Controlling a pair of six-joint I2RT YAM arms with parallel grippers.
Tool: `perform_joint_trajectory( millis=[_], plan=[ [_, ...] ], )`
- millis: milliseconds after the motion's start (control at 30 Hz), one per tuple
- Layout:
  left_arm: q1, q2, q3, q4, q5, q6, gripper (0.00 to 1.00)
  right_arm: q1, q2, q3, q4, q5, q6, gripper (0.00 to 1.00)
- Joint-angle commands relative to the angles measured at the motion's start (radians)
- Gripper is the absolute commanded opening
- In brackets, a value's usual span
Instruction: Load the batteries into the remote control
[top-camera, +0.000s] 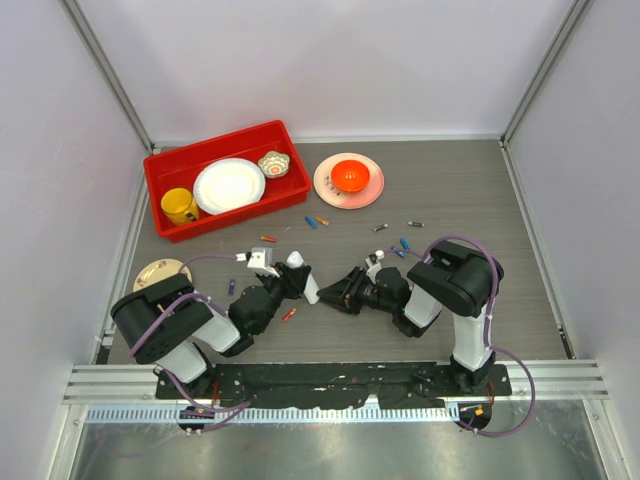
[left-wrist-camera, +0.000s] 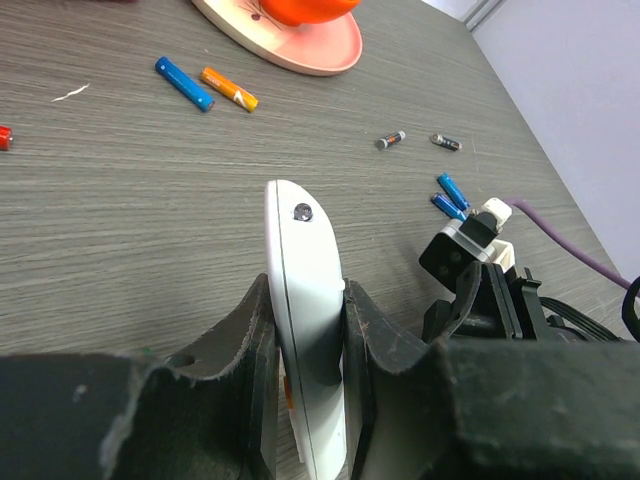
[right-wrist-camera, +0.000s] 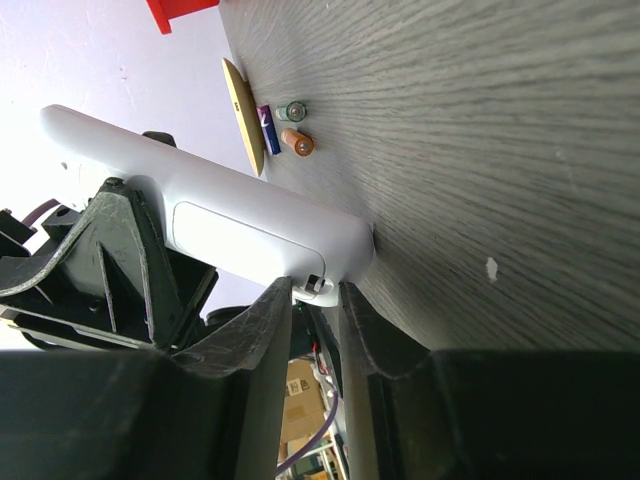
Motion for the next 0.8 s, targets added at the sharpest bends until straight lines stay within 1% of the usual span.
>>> perform_joint_trajectory(
  millis=[0, 67, 200, 600, 767],
  plan=[
    [-0.009, -0.001, -0.016, 0.203, -0.015, 0.016, 0.00, 0.007, 0.007, 0.027, 0.339, 0.035, 0.004, 0.27],
    [-0.009, -0.001, -0.018, 0.203, -0.014, 0.016, 0.00, 0.006, 0.005, 0.030, 0.339, 0.036, 0.002, 0.26],
    [-0.009, 0.000, -0.018, 0.203, -0.014, 0.016, 0.00, 0.006, 0.007, 0.036, 0.344, 0.033, 0.008, 0.29],
    [-0.009, 0.002, -0.018, 0.203, -0.009, 0.019, 0.00, 0.006, 0.000, 0.045, 0.347, 0.042, 0.010, 0.31],
    [-0.010, 0.008, -0.019, 0.203, -0.011, 0.034, 0.00, 0.007, -0.003, 0.051, 0.347, 0.038, 0.010, 0.26]
  ],
)
